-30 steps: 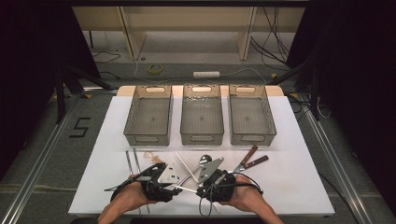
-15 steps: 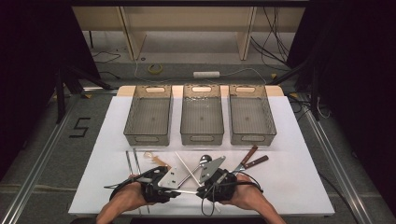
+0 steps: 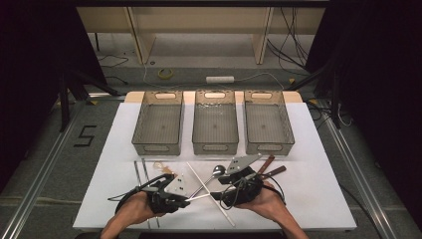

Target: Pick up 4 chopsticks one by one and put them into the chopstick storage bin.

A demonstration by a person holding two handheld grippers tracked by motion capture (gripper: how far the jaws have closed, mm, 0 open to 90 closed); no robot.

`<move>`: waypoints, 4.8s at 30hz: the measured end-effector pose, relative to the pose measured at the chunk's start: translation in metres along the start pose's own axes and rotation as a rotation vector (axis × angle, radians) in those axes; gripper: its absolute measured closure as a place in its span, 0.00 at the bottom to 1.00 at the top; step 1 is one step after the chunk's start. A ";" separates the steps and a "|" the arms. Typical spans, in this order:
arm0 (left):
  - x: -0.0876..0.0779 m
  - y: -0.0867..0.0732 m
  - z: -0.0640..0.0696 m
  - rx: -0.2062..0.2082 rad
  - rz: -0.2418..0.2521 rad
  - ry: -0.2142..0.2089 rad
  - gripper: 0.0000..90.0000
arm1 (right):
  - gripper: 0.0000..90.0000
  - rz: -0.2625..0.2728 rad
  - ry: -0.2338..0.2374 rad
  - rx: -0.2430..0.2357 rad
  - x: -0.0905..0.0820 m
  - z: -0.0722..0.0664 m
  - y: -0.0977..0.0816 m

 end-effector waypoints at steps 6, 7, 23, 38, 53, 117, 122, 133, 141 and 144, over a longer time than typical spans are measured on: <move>-0.007 0.002 -0.016 -0.101 0.042 0.045 0.94 | 0.43 0.067 -0.042 0.024 -0.003 0.003 0.005; -0.008 0.003 -0.018 -0.115 0.046 0.043 0.94 | 0.42 0.080 -0.044 0.028 -0.004 0.004 0.005; -0.031 0.009 -0.061 -0.287 0.178 0.131 0.94 | 0.37 0.109 -0.109 0.075 -0.006 0.002 -0.010; -0.052 0.031 -0.122 -0.419 0.295 0.223 0.94 | 0.34 0.136 -0.142 0.100 -0.005 0.000 -0.022; -0.061 0.045 -0.186 -0.538 0.363 0.296 0.94 | 0.34 0.154 -0.153 0.105 -0.008 -0.005 -0.022; -0.056 0.047 -0.220 -0.672 0.407 0.263 0.35 | 0.39 0.104 -0.155 0.110 0.003 -0.005 -0.028; -0.067 0.055 -0.197 -0.618 0.460 0.234 0.31 | 0.42 0.087 -0.161 0.111 0.009 -0.005 -0.028; -0.066 0.055 -0.154 -0.564 0.509 0.140 0.26 | 0.44 0.057 -0.152 0.123 0.019 -0.006 -0.032; -0.063 0.045 -0.130 -0.509 0.513 0.145 0.26 | 0.53 0.011 -0.141 0.135 0.029 -0.009 -0.039; -0.059 0.040 -0.122 -0.493 0.505 0.143 0.26 | 0.58 -0.011 -0.140 0.144 0.034 -0.009 -0.043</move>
Point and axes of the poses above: each handheld gripper's, and its own axes: x roughly forward along the jaws, y roughly out of its top, z roughly to its right, the point moved 10 cm from there along x, roughly forward along the jaws, and after that the axes turned 12 degrees about -x, right-handed, at the moved point
